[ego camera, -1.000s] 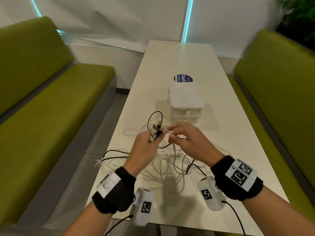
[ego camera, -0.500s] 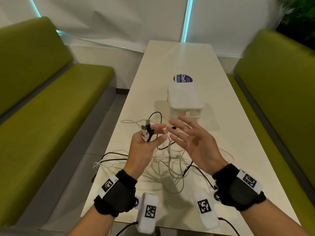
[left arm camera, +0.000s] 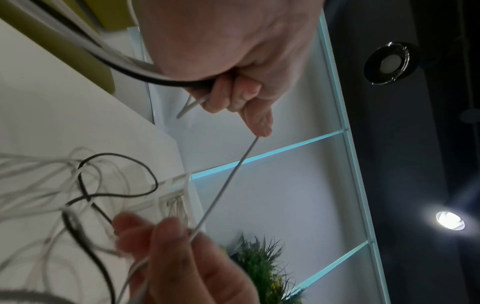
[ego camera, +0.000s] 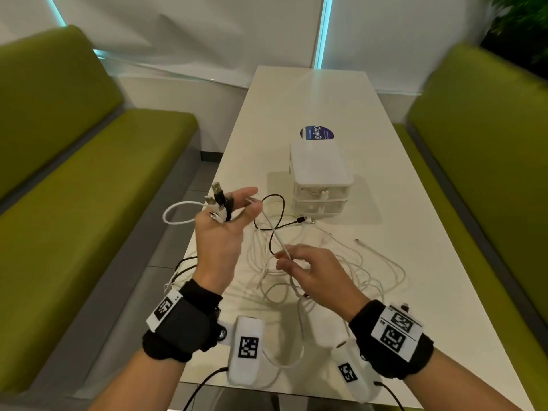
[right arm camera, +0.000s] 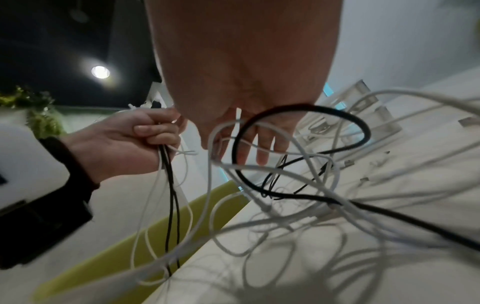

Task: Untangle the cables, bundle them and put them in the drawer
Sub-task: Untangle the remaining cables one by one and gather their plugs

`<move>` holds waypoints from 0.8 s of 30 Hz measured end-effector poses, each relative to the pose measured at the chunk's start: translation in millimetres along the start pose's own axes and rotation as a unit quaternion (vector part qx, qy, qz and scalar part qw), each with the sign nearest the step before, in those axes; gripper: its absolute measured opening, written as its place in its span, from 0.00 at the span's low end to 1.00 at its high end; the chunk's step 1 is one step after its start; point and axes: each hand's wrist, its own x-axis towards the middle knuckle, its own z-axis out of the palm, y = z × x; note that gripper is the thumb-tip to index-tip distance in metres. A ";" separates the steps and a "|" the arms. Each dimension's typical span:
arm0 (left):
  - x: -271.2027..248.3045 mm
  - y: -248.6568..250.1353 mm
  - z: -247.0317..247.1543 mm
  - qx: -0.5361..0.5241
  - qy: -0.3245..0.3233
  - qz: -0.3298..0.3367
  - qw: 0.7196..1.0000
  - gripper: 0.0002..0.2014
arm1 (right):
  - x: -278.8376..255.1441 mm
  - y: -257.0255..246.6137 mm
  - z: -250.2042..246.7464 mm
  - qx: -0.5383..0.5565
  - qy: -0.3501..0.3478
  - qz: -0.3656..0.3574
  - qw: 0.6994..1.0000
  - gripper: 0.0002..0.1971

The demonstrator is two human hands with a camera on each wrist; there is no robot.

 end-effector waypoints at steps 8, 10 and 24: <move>34.1 19.3 -32.4 -0.059 0.128 0.049 0.989 0.09 | -1.5 8.7 -18.4 -0.275 -0.134 -0.012 0.952 0.08; 41.6 15.8 -41.2 -0.055 0.154 0.044 0.986 0.08 | -2.6 13.9 -22.0 -0.252 -0.116 -0.009 0.961 0.12; -16.9 -32.5 -2.8 0.537 -0.285 0.082 0.790 0.20 | 7.8 4.6 -26.5 -0.312 -0.077 0.036 0.946 0.11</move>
